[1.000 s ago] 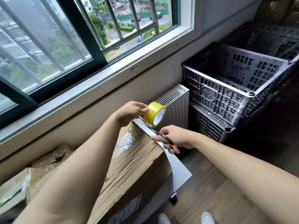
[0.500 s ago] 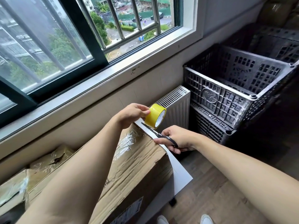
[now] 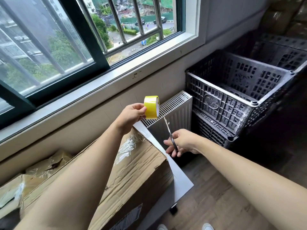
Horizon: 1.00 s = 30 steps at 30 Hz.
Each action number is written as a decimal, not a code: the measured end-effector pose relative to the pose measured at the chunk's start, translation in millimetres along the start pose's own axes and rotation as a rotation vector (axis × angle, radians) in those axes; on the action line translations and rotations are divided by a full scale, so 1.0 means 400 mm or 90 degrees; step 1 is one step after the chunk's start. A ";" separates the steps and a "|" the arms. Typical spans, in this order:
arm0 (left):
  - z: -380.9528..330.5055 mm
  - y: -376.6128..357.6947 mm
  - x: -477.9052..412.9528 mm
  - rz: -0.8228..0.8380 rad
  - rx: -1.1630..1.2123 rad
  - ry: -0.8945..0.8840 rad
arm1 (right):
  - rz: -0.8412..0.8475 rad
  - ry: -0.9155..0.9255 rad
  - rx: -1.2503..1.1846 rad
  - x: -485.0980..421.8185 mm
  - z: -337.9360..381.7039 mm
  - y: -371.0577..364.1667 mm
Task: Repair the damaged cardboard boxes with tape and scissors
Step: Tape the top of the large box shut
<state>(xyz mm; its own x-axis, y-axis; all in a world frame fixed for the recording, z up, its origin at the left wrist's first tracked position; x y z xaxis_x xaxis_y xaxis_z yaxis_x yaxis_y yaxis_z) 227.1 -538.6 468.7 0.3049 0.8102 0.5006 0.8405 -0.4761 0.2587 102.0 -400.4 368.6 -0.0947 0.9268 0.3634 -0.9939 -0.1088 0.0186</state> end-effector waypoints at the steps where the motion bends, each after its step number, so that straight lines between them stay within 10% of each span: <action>1: -0.007 0.015 0.006 -0.016 0.013 -0.010 | -0.027 0.034 0.006 -0.002 0.028 0.004; 9: -0.046 0.131 0.110 -0.209 -0.021 -0.105 | -0.168 0.261 0.004 -0.036 0.233 -0.039; 15: 0.013 0.201 0.202 -0.415 -0.321 -0.125 | -0.194 0.295 0.249 -0.067 0.258 -0.101; 30: 0.040 0.236 0.211 -0.410 -0.258 -0.115 | -0.170 0.242 0.447 -0.063 0.271 -0.114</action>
<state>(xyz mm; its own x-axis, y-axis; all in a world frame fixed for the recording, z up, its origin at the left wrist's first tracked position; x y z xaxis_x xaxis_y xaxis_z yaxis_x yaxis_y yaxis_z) 339.6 -509.6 522.1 -0.0896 0.9958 0.0163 0.6579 0.0469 0.7517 155.8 -457.6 459.6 0.0010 0.9975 -0.0710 -0.7311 0.0492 0.6804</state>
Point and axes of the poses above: each hand's wrist, its own x-axis away from the middle knuckle, its own y-axis out of the back of the hand, z = x × y, the point moved 10 cm from there along -x, towards the middle knuckle, and after that the axes turned 15 degrees about y, right-handed, at the moved point
